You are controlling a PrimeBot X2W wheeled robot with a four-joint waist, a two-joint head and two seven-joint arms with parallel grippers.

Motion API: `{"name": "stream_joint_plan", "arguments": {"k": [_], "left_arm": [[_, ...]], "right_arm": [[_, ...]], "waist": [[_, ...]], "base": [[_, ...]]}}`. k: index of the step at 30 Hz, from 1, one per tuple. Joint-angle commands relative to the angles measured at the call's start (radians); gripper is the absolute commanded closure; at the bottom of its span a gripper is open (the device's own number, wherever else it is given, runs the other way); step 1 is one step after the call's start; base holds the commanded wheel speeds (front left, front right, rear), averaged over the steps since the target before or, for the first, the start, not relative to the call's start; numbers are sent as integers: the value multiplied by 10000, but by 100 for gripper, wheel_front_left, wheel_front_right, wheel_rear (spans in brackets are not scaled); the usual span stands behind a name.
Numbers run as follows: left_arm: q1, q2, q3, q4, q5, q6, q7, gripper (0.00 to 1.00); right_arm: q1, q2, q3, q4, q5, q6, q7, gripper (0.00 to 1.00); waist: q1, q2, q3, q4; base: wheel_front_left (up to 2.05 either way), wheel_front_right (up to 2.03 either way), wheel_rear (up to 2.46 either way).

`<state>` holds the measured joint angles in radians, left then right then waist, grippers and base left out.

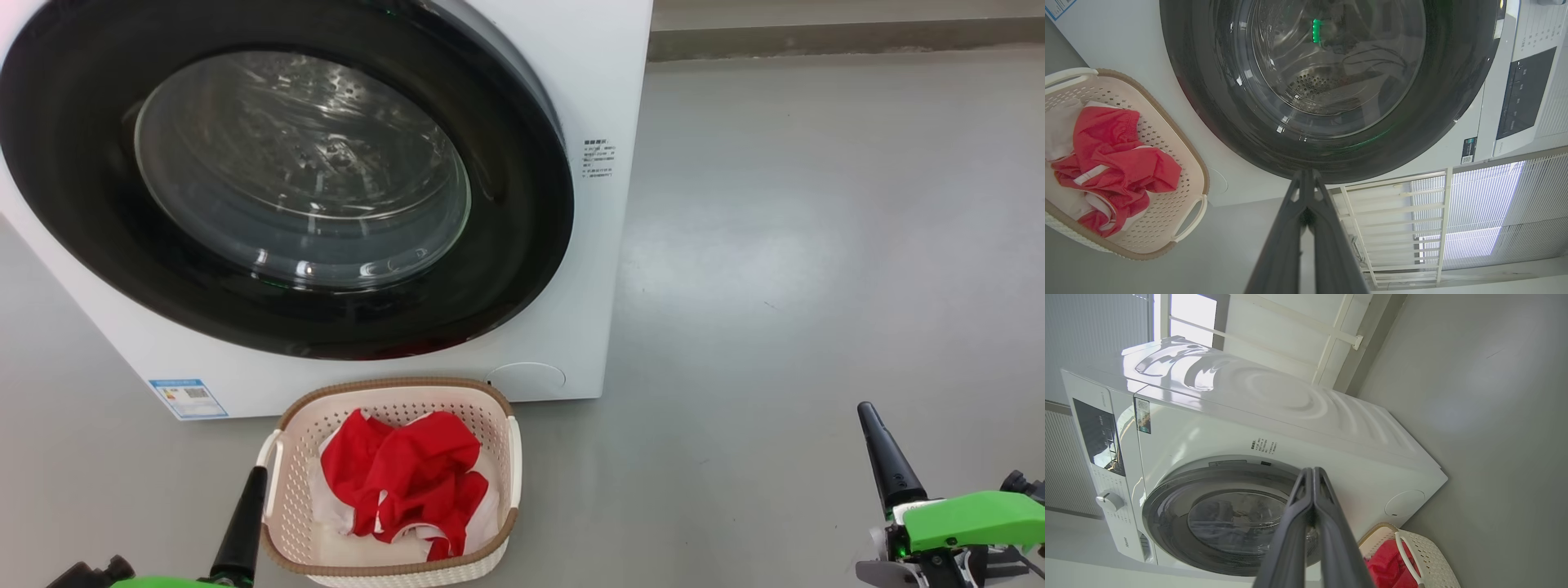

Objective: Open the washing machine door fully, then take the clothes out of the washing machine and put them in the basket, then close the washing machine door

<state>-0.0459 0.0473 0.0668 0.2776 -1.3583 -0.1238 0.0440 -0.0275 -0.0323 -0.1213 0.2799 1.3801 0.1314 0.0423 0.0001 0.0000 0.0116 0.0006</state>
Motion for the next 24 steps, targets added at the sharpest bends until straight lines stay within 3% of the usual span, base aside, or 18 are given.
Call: {"name": "stream_joint_plan", "arguments": {"k": [1, 24], "left_arm": [[-488, 69, 341, -258, -427, -58, 128, 100], [-672, 30, 486, -277, -2490, -69, 703, 100]], "right_arm": [[-513, -179, 101, -289, 370, -6, 113, 100], [-849, -206, 97, -313, 2304, -7, 689, 100]], "waist": [[0, 0, -11, 0], [0, 0, -103, -6]], "base": [[0, 0, 0], [0, 0, 0]]}}
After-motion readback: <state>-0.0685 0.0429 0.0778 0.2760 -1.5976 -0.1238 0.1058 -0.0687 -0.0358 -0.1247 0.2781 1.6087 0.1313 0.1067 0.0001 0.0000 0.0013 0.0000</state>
